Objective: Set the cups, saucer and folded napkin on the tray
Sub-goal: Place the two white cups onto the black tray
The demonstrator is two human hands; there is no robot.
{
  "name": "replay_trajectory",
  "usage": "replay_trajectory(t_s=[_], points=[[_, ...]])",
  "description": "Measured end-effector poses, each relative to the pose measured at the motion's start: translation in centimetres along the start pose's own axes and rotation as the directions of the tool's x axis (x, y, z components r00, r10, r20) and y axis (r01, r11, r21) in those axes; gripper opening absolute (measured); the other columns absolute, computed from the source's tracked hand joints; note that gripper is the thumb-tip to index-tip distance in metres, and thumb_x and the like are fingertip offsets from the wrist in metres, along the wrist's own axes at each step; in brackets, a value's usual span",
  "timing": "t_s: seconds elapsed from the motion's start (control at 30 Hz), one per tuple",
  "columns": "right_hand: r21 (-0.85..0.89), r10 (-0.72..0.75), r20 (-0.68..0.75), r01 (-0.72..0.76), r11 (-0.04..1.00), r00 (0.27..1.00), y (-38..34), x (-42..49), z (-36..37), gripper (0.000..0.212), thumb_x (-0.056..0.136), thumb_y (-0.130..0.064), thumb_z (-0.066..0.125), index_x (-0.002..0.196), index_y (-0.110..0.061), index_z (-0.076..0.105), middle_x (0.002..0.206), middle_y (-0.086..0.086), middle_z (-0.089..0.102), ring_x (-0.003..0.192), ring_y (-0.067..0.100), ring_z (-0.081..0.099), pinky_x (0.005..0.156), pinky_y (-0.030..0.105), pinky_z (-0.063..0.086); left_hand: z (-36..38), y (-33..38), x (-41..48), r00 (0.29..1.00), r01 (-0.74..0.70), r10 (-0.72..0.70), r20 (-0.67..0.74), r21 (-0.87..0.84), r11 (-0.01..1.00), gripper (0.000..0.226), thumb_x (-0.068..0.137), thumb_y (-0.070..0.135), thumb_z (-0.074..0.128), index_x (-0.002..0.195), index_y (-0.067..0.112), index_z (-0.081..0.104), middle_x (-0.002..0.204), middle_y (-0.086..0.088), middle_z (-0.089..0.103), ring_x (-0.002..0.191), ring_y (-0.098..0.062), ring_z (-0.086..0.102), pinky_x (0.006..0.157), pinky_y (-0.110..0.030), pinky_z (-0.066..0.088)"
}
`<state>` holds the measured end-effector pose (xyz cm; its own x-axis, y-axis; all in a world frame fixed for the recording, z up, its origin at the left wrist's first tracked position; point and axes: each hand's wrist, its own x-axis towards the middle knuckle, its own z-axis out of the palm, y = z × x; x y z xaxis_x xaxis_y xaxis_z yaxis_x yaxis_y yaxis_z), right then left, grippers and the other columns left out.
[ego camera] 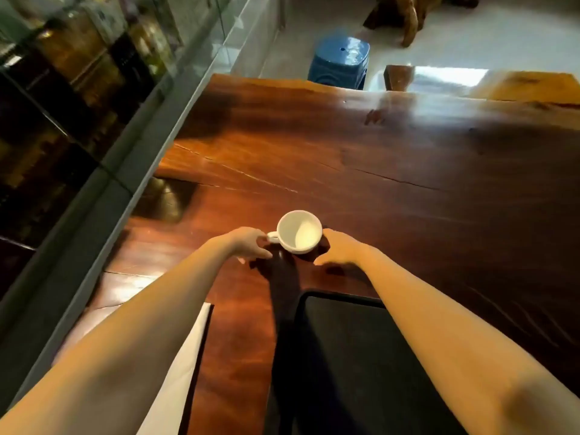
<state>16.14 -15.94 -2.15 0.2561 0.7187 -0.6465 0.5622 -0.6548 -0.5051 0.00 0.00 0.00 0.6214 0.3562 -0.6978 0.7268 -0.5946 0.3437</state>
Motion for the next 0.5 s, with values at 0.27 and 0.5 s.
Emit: replay_trajectory(t_s=[0.27, 0.5], points=[[0.355, -0.157, -0.182, 0.214, 0.91, 0.971, -0.3, 1.1, 0.4, 0.084, 0.071, -0.002, 0.077, 0.14, -0.013, 0.031, 0.145, 0.009, 0.035, 0.131, 0.023, 0.035, 0.107, 0.038, 0.031, 1.0, 0.5, 2.2, 0.953, -0.168, 0.085, -0.29, -0.275, 0.947, 0.038, 0.077, 0.005, 0.065, 0.114, 0.013, 0.067, 0.11, -0.01, 0.07, 0.088, -0.017, 0.059, 0.071, -0.023, 0.043], [0.409, -0.115, -0.23, 0.203, 0.89, 0.966, -0.2, 0.4, 0.9, 0.083, 0.071, -0.003, 0.077, 0.14, -0.015, 0.032, 0.144, 0.008, 0.037, 0.128, 0.023, 0.038, 0.101, 0.035, 0.036, 1.6, 0.5, 2.1, 0.959, -0.15, 0.006, -0.282, -0.493, 0.857, 0.037, 0.076, 0.003, 0.07, 0.112, 0.012, 0.07, 0.095, -0.004, 0.068, 0.089, -0.01, 0.056, 0.075, -0.026, 0.042]])
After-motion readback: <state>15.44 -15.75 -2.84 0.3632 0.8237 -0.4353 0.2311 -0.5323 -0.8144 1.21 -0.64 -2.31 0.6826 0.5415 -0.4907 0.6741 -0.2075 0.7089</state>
